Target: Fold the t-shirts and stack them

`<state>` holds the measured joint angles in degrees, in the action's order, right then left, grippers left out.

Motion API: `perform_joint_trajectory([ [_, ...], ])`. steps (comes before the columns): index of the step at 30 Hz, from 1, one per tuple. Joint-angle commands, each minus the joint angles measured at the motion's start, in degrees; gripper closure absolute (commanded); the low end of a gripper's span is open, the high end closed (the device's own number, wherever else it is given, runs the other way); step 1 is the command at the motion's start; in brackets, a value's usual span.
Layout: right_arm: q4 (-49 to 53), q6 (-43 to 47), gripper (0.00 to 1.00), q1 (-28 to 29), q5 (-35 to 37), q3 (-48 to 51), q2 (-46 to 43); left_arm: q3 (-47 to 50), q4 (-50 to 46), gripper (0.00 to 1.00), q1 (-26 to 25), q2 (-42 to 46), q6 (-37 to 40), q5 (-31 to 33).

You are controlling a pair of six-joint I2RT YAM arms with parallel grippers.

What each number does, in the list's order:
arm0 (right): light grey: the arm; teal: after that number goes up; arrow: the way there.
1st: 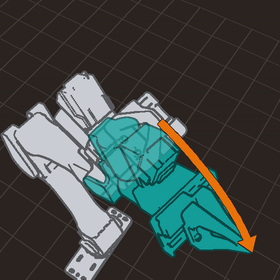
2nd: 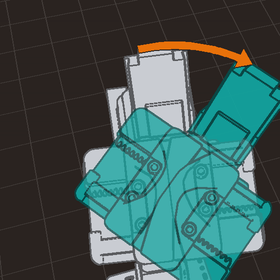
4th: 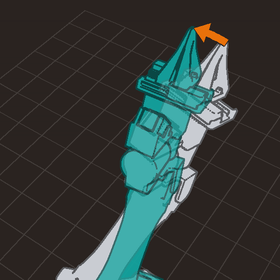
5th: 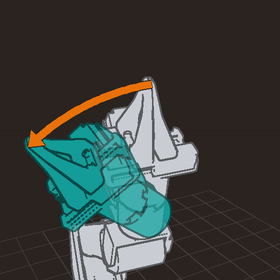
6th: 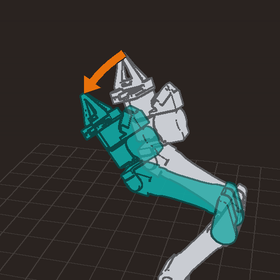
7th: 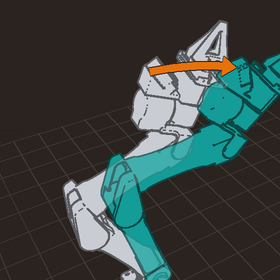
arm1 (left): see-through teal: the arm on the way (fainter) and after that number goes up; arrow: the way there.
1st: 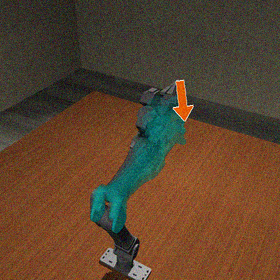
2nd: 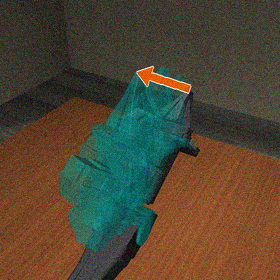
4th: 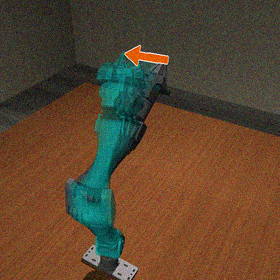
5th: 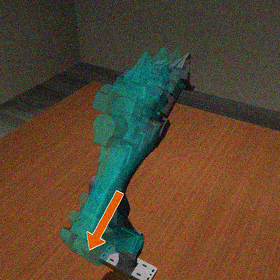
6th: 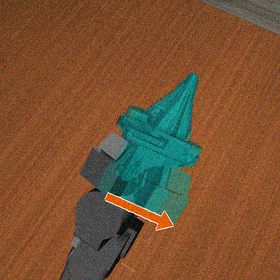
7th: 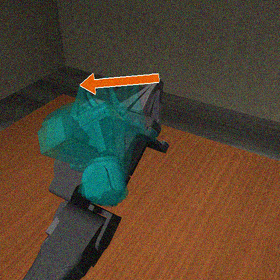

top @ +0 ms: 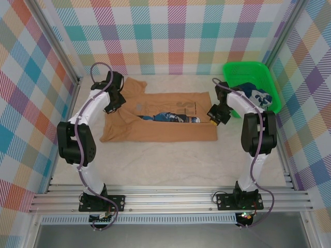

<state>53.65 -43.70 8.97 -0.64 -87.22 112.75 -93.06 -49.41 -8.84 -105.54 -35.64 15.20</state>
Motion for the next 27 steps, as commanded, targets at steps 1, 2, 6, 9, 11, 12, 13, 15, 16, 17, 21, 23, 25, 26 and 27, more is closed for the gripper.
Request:
perform_joint_trajectory([
  [1,1.2,-0.2,1.00,-0.2,-0.6,-1.5,1.7,-2.0,-1.9,1.00,1.1,-1.8,1.4,2.2],
  [2,1.1,-0.1,1.00,-0.2,-0.8,-1.7,2.1,-2.4,-2.2,0.98,1.2,-2.3,1.6,2.0],
  [6,0.5,1.1,0.54,-0.1,0.5,-1.1,0.6,-3.9,-6.8,0.46,1.5,-2.6,0.5,2.8],
  [9,-0.2,2.2,0.43,0.1,3.0,1.2,-5.1,0.2,-9.4,0.38,3.6,2.0,-3.1,2.5],
  [11,-0.4,2.7,0.41,0.3,3.1,4.1,-9.5,5.7,-10.6,0.35,6.8,6.2,-7.0,0.5],
  [12,-0.8,2.6,0.41,0.6,2.6,6.2,-11.6,9.5,-10.2,0.35,9.1,8.7,-9.2,-1.4],
  [13,-1.5,2.5,0.42,1.0,1.8,8.5,-13.4,12.9,-9.0,0.35,11.0,10.8,-10.9,-3.3],
  [15,-4.0,1.6,0.46,1.9,-1.3,14.5,-17.1,20.6,-5.9,0.35,15.2,14.2,-15.1,-8.8],
  [16,-5.8,0.9,0.47,2.0,-3.6,17.8,-18.8,23.8,-4.6,0.35,17.3,15.0,-17.4,-11.9],
  [17,-7.7,0.4,0.48,2.0,-5.5,20.6,-20.3,26.3,-3.3,0.36,18.9,15.4,-19.5,-14.5],
  [21,-14.5,0.2,0.51,2.1,-11.4,29.7,-23.9,33.6,4.9,0.39,22.3,16.8,-28.1,-21.2],
  [23,-15.3,1.0,0.52,2.2,-12.5,30.9,-23.6,34.8,8.0,0.39,22.3,16.4,-31.2,-22.7],
  [25,-15.8,1.1,0.52,2.0,-12.6,31.7,-23.1,35.8,10.1,0.39,22.2,15.7,-34.1,-24.1],
  [26,-16.4,1.0,0.52,1.9,-12.8,32.2,-22.7,36.2,10.4,0.39,22.3,15.1,-35.5,-24.6],
  [27,-16.7,1.0,0.52,1.8,-12.7,32.6,-22.1,36.6,11.0,0.39,22.3,14.6,-36.5,-25.2],
])
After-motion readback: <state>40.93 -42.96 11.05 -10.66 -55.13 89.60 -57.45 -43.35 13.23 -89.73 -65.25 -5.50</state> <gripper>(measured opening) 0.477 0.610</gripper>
